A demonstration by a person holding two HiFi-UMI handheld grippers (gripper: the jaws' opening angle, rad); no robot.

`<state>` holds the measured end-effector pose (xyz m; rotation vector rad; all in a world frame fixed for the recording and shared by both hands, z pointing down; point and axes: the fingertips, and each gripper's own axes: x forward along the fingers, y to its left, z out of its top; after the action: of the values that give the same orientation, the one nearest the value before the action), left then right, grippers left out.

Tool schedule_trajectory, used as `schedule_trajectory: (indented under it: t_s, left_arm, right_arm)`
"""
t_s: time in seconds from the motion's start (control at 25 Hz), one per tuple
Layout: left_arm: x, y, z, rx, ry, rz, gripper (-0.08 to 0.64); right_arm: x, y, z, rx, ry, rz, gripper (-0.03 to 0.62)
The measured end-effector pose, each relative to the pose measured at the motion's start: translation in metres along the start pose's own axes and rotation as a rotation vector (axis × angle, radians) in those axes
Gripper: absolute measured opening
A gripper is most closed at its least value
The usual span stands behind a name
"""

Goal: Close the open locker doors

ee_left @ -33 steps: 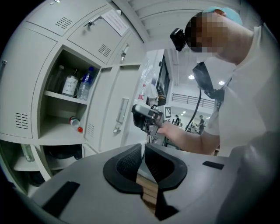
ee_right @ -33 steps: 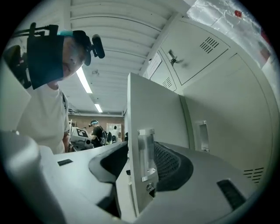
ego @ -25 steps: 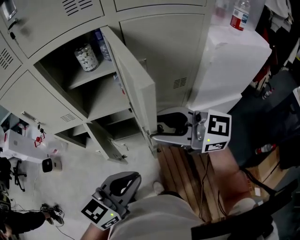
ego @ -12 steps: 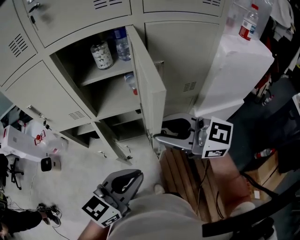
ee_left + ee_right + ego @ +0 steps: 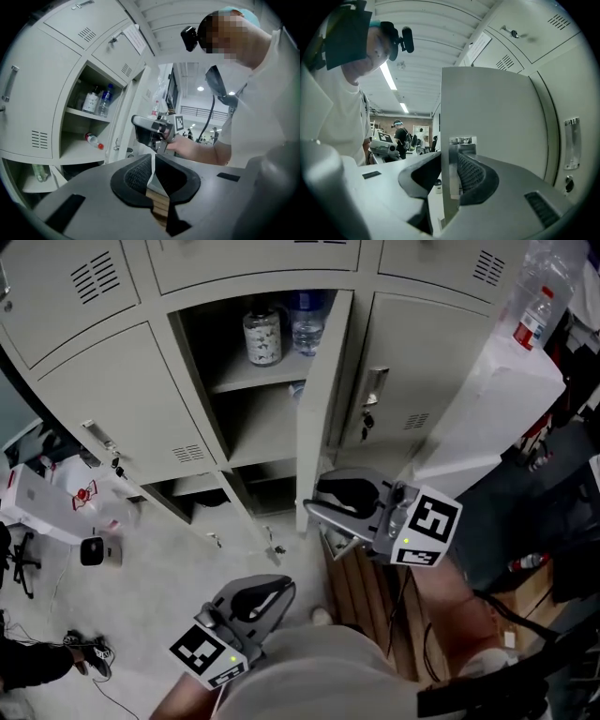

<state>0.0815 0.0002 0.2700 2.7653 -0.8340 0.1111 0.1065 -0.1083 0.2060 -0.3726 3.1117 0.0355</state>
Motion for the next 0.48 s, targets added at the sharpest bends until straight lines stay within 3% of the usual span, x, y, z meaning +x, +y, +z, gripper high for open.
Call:
schedule_trajectory:
  t_s: [0.48]
  left_arm:
    - [-0.071,0.05,0.002,-0.001,-0.023,0.022,0.031]
  right_arm:
    - [0.082,-0.018,0.0,0.001,0.003,-0.15,0.098]
